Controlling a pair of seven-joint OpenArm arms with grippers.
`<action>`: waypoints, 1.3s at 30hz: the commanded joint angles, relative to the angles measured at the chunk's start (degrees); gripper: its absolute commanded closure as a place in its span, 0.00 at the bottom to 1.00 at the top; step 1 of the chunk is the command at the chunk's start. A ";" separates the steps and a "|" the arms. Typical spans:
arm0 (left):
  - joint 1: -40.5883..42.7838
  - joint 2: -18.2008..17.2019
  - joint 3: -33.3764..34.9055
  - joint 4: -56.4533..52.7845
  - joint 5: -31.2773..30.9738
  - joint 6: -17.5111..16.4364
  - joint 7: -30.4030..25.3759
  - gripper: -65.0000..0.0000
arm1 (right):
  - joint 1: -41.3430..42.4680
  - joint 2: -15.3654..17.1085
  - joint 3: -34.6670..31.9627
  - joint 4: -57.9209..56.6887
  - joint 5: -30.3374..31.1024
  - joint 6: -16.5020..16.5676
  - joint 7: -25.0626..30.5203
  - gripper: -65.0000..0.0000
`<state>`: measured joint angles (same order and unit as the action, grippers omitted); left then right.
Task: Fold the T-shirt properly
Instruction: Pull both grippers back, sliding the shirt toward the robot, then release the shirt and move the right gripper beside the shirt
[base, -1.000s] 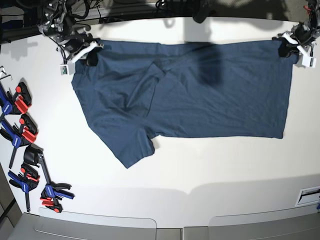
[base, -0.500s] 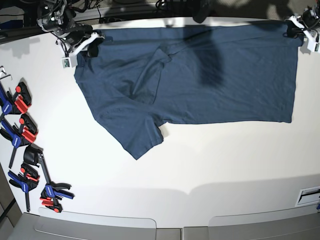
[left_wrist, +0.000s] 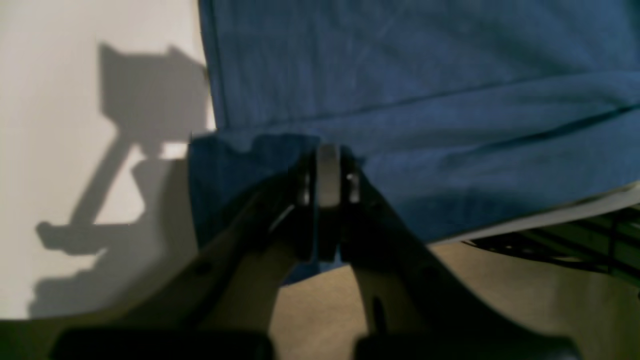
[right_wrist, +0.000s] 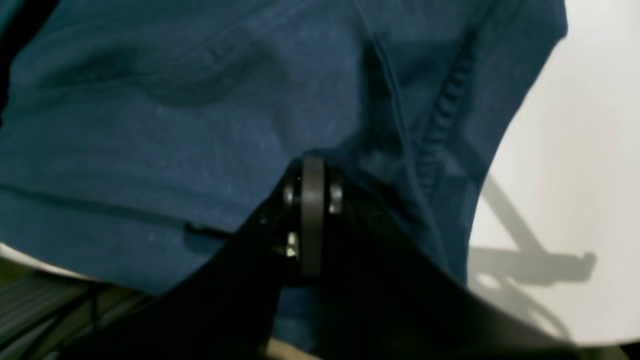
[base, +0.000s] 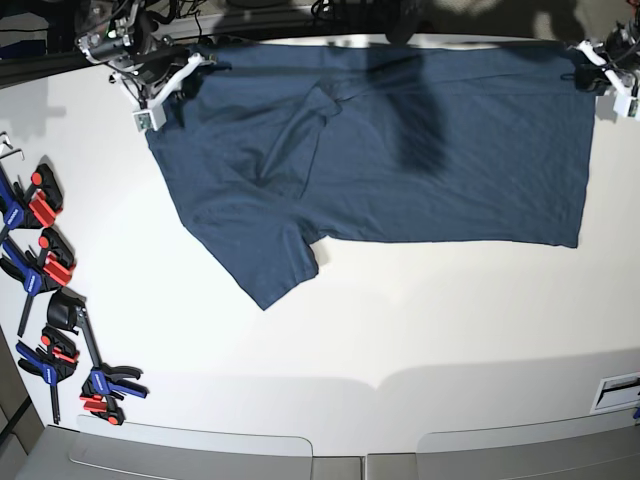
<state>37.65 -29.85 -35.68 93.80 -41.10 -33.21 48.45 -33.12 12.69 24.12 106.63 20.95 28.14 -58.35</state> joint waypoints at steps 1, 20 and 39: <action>0.46 -0.98 -0.72 1.62 -0.74 -0.22 -1.05 1.00 | -0.20 0.48 0.28 2.19 0.66 -0.11 0.87 1.00; 0.46 -0.96 -0.72 3.74 -0.33 -0.20 -6.49 0.70 | 18.23 0.50 0.28 6.16 -8.35 -2.67 16.92 0.59; 0.44 -0.94 -0.72 3.74 -0.35 -0.20 -6.51 0.70 | 44.28 8.94 0.22 -43.30 8.90 8.57 6.03 0.44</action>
<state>37.78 -29.78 -35.70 96.75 -40.66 -33.23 43.27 10.09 20.80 24.21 62.28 29.39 36.34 -52.93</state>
